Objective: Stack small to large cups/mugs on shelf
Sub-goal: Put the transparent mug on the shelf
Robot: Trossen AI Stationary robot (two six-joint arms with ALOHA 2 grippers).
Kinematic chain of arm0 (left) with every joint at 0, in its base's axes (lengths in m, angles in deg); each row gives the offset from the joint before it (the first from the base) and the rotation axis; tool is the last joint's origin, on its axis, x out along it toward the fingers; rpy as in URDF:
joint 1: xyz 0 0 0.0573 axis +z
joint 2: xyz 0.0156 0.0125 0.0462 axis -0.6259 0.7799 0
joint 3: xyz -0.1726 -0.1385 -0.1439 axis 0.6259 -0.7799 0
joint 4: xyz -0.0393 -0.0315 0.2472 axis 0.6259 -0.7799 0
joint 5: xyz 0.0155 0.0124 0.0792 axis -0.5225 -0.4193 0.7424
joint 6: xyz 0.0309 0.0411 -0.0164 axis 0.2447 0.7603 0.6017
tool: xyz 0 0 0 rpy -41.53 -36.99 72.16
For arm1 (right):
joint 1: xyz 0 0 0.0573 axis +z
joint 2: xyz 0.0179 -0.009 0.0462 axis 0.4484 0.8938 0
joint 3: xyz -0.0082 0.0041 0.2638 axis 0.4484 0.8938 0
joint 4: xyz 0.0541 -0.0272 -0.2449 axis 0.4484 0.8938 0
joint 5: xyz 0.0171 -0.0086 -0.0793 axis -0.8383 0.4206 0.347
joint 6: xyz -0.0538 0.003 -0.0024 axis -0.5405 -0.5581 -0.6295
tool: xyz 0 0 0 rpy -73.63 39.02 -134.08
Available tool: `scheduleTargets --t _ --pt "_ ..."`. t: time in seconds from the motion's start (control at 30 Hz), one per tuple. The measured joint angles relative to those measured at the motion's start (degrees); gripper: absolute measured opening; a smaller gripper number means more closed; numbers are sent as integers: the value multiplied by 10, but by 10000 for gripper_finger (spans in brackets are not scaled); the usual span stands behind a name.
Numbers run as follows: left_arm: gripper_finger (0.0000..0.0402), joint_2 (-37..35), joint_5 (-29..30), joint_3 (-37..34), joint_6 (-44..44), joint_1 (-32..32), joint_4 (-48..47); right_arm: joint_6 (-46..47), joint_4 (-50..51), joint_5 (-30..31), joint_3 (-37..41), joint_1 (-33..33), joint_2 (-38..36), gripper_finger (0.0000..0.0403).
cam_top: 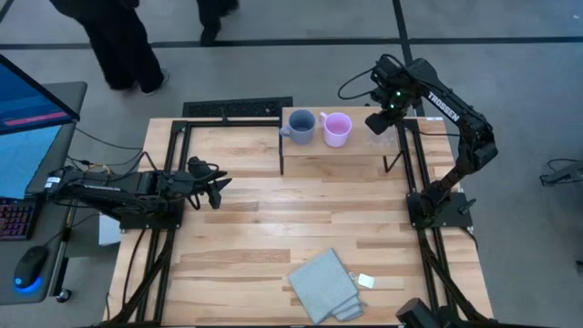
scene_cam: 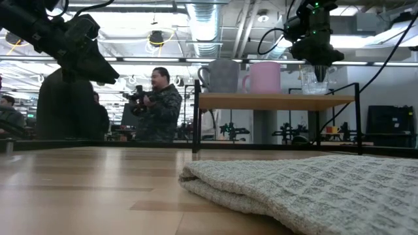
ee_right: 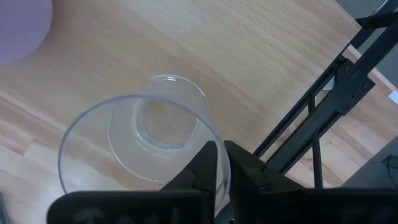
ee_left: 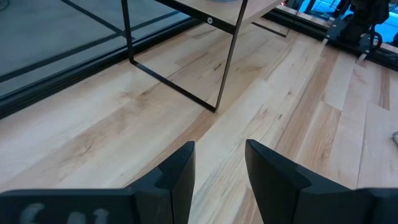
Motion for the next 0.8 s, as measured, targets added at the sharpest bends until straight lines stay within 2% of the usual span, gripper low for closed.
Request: scheduleTargets --t 0.17,0.37,0.57,0.7,0.8 --pt "132 0 0 0 4 0 0 -9 0 0 -7 1 0 52" --pt "132 0 0 0 4 0 0 -9 1 -5 -53 11 0 52" --pt "132 0 0 0 4 0 0 -10 3 -59 -94 26 0 52" --pt "132 0 0 0 4 0 0 -17 6 -62 -93 27 0 51" --pt "132 0 -4 0 4 0 0 -16 6 -60 -86 26 0 36"
